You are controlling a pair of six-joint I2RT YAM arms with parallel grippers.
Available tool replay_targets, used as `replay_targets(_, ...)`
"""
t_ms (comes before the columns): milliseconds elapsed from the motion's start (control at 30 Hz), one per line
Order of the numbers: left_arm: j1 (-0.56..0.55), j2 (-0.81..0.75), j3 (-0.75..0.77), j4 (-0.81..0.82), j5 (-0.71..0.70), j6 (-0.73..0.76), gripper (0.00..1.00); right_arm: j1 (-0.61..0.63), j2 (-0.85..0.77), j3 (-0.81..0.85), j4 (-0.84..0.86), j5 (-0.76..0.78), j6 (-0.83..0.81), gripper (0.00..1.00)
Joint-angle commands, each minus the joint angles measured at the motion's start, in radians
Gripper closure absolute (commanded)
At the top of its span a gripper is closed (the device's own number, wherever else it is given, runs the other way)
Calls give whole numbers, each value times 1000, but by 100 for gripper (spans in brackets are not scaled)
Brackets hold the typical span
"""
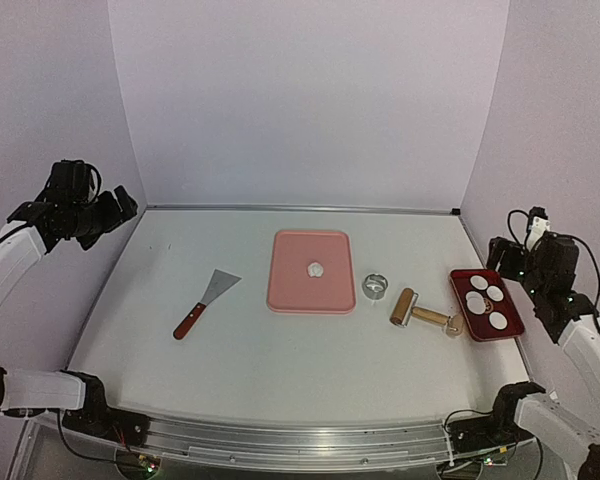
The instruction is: Roll out the dumpling wrappers from the dough
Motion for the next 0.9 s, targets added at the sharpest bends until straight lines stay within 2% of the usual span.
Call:
replay_targets(0,-2,11,39,-12,43,-36,0,-1,-21,38,-14,29,15,2)
replay_targets(167,-13,43,23,19,95,-87,1,-1,-7,44,-28,29,45,2)
replay_targets(267,-67,78,26,30,95,-80,0,-1,5,55,-44,15,69,2)
replay_targets(367,-159,156,49,36,89,-85,1,-1,31,84,-53,-57,51,2)
replay_targets(500,-248,255,40,121,129,-131,0,-1,107,156,-65,-198,19,2)
replay_targets(700,-365,401,71,220,169,-173,1,-1,259,286,-230,-190,231,2)
replay_targets(867,-447,520,147,217,176,-193,1,-1,451,333,-239,-380,316,2)
